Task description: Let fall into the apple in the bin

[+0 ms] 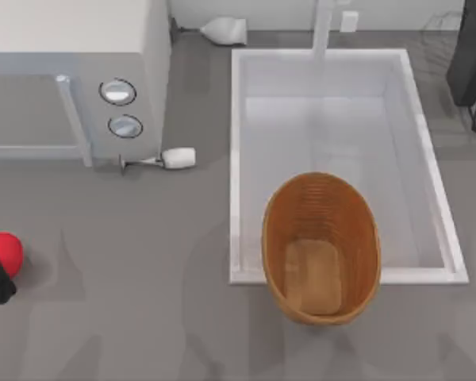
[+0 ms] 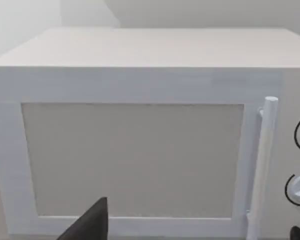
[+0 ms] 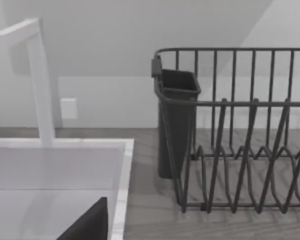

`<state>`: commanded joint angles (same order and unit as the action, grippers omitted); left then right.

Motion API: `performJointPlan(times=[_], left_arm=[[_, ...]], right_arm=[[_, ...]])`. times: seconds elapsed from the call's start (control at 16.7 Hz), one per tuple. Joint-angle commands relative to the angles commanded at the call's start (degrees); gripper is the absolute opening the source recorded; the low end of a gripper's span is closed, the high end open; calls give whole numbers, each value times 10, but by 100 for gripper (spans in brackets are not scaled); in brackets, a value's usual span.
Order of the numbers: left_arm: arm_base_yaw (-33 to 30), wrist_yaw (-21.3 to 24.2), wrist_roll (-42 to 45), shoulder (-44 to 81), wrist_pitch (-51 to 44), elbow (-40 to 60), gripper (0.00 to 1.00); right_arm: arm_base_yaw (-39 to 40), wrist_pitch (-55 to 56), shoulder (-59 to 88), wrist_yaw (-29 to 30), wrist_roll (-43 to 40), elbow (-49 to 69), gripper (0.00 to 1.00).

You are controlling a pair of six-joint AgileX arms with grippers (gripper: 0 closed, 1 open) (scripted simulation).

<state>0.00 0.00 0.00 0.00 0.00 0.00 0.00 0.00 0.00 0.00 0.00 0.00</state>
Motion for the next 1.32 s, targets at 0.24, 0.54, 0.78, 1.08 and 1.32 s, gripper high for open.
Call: performJointPlan(times=[0.24, 0.54, 0.78, 1.08, 1.32], left_arm=[[0, -1, 1, 19, -16, 15, 100], [-2, -3, 7, 168, -124, 130, 100], [-3, -3, 16, 388, -246, 272, 100], [2, -3, 20, 700, -406, 453, 100], [9, -4, 16, 888, -508, 576, 100]], right_arm=[[0, 0, 0, 0, 0, 0, 100], [0, 0, 0, 0, 0, 0, 100], [0, 0, 0, 0, 0, 0, 100], [0, 0, 0, 0, 0, 0, 100], [0, 0, 0, 0, 0, 0, 100]])
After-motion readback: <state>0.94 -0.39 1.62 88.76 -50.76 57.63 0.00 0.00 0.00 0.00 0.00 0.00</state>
